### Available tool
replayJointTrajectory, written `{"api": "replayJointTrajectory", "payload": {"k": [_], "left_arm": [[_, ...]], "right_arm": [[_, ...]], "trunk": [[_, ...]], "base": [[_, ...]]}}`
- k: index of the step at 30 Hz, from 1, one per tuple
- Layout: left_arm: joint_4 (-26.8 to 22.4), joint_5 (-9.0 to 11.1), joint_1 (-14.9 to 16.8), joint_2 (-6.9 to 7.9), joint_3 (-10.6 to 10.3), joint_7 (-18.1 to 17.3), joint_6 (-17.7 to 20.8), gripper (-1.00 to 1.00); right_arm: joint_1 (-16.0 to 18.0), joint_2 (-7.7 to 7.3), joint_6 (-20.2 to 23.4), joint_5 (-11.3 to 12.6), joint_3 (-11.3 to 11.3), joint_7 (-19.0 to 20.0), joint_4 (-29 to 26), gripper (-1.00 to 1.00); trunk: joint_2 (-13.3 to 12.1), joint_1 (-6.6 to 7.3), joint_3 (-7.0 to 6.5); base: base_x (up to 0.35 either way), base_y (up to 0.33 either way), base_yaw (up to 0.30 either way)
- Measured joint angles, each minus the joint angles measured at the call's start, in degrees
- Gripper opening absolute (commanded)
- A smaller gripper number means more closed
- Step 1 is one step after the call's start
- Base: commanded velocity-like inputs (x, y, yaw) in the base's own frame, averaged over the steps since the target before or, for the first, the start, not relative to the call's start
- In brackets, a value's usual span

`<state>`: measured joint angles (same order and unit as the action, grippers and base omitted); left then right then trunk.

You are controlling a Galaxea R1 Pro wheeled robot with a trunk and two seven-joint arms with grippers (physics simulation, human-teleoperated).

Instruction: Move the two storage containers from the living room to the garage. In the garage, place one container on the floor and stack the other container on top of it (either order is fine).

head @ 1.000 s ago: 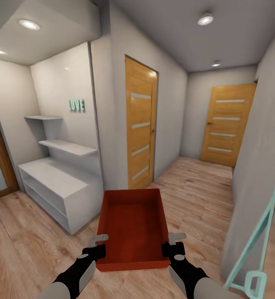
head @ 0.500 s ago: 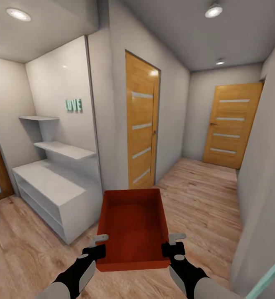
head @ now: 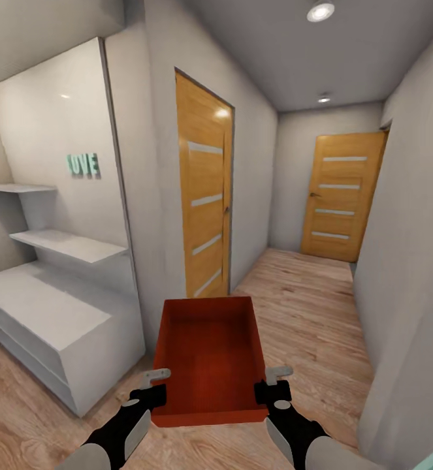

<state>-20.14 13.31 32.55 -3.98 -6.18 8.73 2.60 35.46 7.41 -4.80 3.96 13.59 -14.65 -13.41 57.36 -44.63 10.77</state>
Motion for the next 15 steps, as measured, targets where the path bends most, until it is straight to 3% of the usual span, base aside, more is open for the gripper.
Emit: {"api": "replayJointTrajectory", "payload": {"k": [15], "left_arm": [[0.0, 0.0, 0.0, -0.01, 0.0, 0.0, 0.0, -1.0]], "right_arm": [[0.0, 0.0, 0.0, 0.0, 0.0, 0.0, 0.0, -1.0]], "trunk": [[0.0, 0.0, 0.0]], "base": [[0.319, 0.181, -0.277]]}}
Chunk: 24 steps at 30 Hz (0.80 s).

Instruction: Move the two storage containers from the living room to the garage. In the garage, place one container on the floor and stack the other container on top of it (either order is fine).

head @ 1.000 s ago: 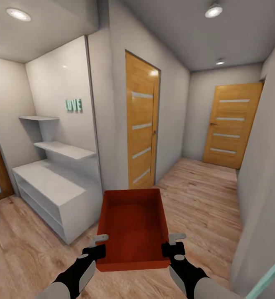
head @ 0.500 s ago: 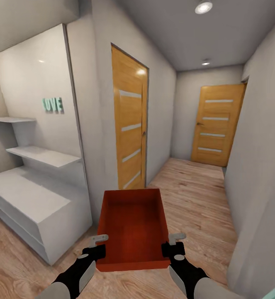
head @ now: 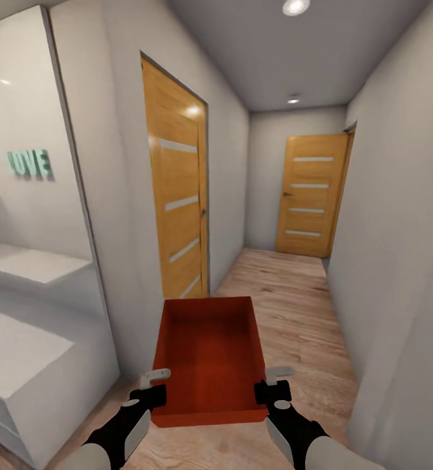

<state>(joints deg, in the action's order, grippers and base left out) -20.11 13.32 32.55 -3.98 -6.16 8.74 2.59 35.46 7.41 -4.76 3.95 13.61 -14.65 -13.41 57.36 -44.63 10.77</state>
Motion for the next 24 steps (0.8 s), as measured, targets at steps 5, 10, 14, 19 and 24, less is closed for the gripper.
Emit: {"api": "replayJointTrajectory", "payload": {"k": [5, 10, 14, 19, 24], "left_arm": [[0.0, 0.0, 0.0, 0.0, 0.0, 0.0, 0.0, -1.0], [0.0, 0.0, 0.0, 0.0, 0.0, 0.0, 0.0, -1.0], [-0.1, 0.0, 0.0, 0.01, 0.0, 0.0, 0.0, -1.0], [-0.1, 0.0, 0.0, 0.01, 0.0, 0.0, 0.0, -1.0], [0.0, 0.0, 0.0, 0.01, 0.0, 0.0, 0.0, -1.0]], "right_arm": [[0.0, 0.0, 0.0, 0.0, 0.0, 0.0, 0.0, -1.0], [0.0, 0.0, 0.0, 0.0, 0.0, 0.0, 0.0, -1.0], [0.0, 0.0, -0.1, 0.0, 0.0, 0.0, 0.0, -1.0], [0.0, 0.0, -0.1, 0.0, 0.0, 0.0, 0.0, -1.0], [0.0, 0.0, -0.1, 0.0, 0.0, 0.0, 0.0, -1.0]], "trunk": [[0.0, 0.0, 0.0], [0.0, 0.0, 0.0], [0.0, 0.0, 0.0], [0.0, 0.0, 0.0], [0.0, 0.0, 0.0]], "base": [[0.318, 0.185, -0.277], [0.318, 0.185, -0.277], [0.318, 0.184, -0.277], [0.318, 0.176, -0.277], [0.318, 0.168, -0.277]]}}
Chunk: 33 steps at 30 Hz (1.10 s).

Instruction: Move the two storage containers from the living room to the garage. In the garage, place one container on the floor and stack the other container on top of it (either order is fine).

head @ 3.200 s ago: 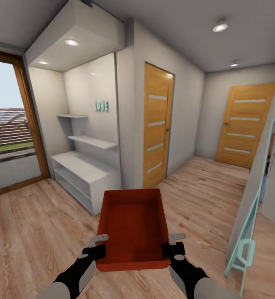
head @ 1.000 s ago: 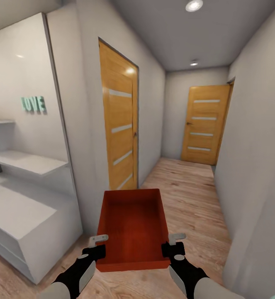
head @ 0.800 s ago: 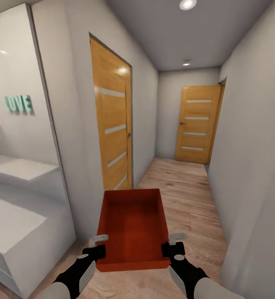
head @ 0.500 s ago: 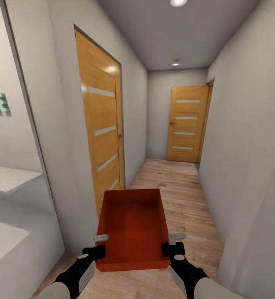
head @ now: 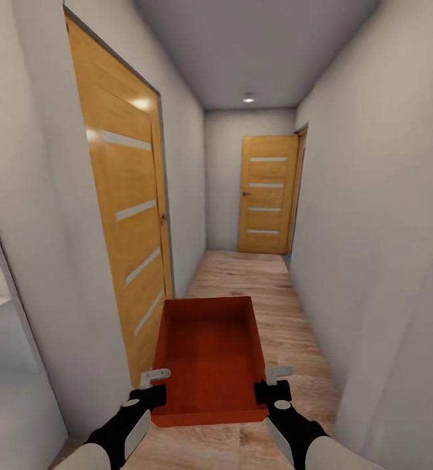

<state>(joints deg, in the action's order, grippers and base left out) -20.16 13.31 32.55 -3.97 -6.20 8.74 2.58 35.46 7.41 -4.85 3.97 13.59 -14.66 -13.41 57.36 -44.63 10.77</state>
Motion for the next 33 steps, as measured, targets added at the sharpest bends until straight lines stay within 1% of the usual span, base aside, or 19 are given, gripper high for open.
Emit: {"api": "replayJointTrajectory", "payload": {"k": [7, 9, 12, 25, 30, 33], "left_arm": [[0.0, 0.0, 0.0, 0.0, 0.0, -0.1, -0.2, -1.0], [0.4, 0.5, 0.0, 0.0, -0.1, -0.1, -1.1, -1.0], [0.7, 0.9, 0.0, -0.02, -0.2, -0.2, -1.8, -1.0], [1.0, 0.5, 0.0, -0.06, 0.2, -0.3, -1.9, -1.0], [0.9, 0.8, 0.0, -0.04, 0.0, -0.2, -2.0, -1.0], [0.6, 1.0, -0.1, 0.0, -0.2, -0.2, -1.9, -1.0]], "right_arm": [[0.0, 0.0, -0.2, 0.1, 0.0, 0.0, 0.0, -1.0], [0.0, 0.01, -0.3, -0.8, -0.2, -0.1, -0.2, -1.0], [0.0, 0.01, -0.4, -1.4, -0.3, -0.1, -0.4, -1.0], [0.0, -0.01, -0.4, -0.9, 0.0, -0.1, -0.2, -1.0], [0.0, 0.01, -0.4, -1.2, -0.2, -0.1, -0.3, -1.0], [0.1, 0.02, -0.4, -1.5, -0.4, -0.1, -0.4, -1.0]], "trunk": [[0.0, 0.0, 0.0], [0.0, 0.0, -0.01], [0.0, 0.0, -0.01], [0.0, 0.0, -0.01], [0.0, 0.0, -0.01], [0.0, -0.02, -0.01]], "base": [[0.318, 0.161, -0.277], [0.318, 0.154, -0.277], [0.318, 0.15, -0.277], [0.318, 0.145, -0.274], [0.314, 0.093, -0.037], [0.148, 0.013, -0.003]]}}
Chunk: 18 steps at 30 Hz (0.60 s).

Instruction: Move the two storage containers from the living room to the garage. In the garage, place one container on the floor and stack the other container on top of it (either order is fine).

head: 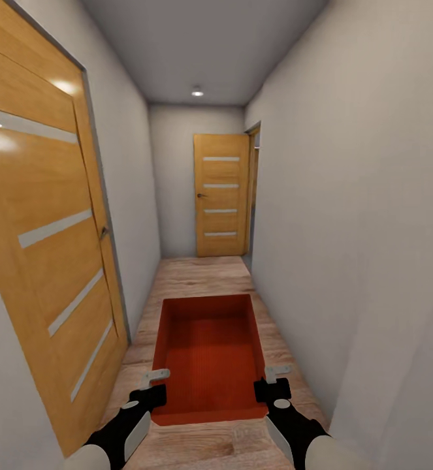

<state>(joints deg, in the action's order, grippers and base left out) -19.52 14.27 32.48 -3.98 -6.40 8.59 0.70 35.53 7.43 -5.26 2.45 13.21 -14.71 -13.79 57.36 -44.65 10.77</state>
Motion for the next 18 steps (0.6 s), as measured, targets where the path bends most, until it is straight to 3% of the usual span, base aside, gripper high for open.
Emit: {"api": "replayJointTrajectory", "payload": {"k": [13, 18], "left_arm": [[-0.3, 0.2, 0.0, 0.03, -0.2, 0.1, 0.3, -1.0], [-0.3, 0.2, 0.0, 0.03, -0.2, 0.1, 0.3, -1.0]], "right_arm": [[0.0, 0.01, 0.0, -0.1, -0.1, 0.0, 0.0, -1.0], [0.0, 0.01, 0.0, 0.0, -0.1, 0.0, 0.0, -1.0]], "trunk": [[0.0, -0.01, 0.0], [0.0, 0.01, 0.0]], "base": [[0.015, 0.001, 0.0], [0.223, 0.0, 0.0]]}}
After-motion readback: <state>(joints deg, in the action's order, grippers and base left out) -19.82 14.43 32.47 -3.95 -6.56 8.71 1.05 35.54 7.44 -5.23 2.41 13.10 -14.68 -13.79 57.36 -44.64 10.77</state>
